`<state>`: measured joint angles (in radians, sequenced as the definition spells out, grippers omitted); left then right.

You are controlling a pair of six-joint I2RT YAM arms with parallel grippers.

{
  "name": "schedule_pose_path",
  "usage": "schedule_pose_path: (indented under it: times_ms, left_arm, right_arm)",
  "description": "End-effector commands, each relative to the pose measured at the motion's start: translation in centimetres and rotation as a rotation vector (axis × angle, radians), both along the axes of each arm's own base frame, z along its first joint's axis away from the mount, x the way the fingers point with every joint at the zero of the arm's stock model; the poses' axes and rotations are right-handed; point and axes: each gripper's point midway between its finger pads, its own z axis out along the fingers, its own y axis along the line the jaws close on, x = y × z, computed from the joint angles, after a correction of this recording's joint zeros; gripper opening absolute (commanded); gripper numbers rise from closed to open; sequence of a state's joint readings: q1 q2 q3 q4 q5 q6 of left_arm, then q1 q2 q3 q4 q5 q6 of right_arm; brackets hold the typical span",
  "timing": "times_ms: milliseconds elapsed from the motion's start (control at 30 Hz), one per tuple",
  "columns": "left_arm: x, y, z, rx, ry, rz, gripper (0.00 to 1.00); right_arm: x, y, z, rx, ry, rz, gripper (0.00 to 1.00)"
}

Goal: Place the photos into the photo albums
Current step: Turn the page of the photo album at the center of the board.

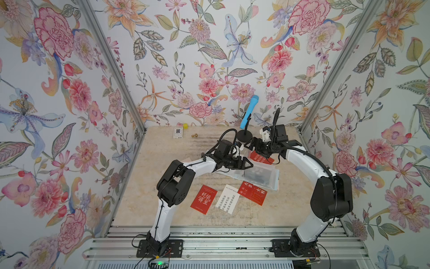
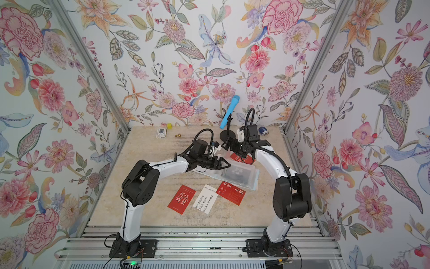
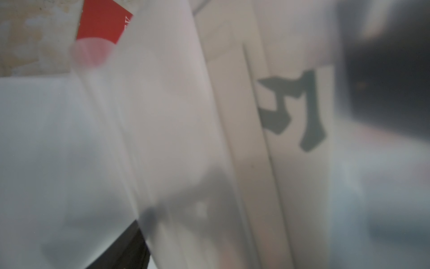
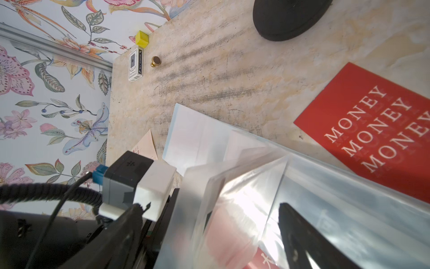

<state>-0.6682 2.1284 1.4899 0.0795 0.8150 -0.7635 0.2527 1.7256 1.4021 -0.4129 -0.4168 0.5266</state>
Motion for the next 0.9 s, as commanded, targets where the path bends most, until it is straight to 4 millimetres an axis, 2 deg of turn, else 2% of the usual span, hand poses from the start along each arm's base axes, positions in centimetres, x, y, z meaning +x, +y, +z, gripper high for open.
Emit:
schedule_pose_path:
  times_ms: [0,267,367,667,867]
  left_arm:
    - [-0.4,-0.4,1.4,0.009,-0.033,-0.026,0.78]
    - [0.0,0.0,1.6,0.056,-0.06,-0.029,0.79]
    - [0.4,0.5,2.0,0.062,-0.068,-0.018,0.8]
    - [1.9,4.7,4.0,0.094,-0.113,0.049,0.82]
    - [1.8,6.5,5.3,0.088,-0.131,0.081,0.83]
  right_arm:
    - [0.1,-0.9,-1.1,-0.073,0.03,-0.025,0.9]
    - [-0.7,-1.7,-2.3,-0.131,0.058,-0.019,0.76]
    - [-0.9,-2.3,-2.4,-0.131,0.065,-0.026,0.74]
    - [-1.3,-4.6,-3.2,-0.129,0.089,-0.058,0.69]
    - [-1.9,-4.7,-4.2,-0.132,0.112,-0.049,0.67]
